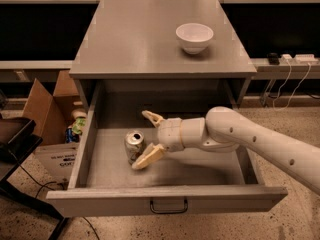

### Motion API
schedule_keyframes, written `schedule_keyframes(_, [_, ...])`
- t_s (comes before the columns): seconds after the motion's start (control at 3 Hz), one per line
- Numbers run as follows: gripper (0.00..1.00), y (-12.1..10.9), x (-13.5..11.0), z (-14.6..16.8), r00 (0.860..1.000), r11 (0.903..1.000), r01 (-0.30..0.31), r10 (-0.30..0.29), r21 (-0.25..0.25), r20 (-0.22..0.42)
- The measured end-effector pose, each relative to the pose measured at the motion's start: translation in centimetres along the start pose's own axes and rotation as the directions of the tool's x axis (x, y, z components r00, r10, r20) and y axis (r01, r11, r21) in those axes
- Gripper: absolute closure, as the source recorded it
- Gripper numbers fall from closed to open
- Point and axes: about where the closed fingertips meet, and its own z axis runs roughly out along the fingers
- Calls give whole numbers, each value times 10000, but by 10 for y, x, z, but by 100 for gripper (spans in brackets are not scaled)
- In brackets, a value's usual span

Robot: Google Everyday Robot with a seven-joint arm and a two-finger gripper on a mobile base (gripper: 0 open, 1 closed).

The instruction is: Pick 7up can from top drawer and place on counter

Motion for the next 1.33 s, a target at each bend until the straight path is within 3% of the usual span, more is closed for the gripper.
schedule_keyframes(0.67, [42,28,17,50,9975,9967,-509,539,-631,467])
schedule_keyframes(1.0, [65,28,18,51,9973,9966,-532,562,-637,475])
schedule_keyframes(1.33, [89,26,-1,42,9983,9970,-409,434,-653,379])
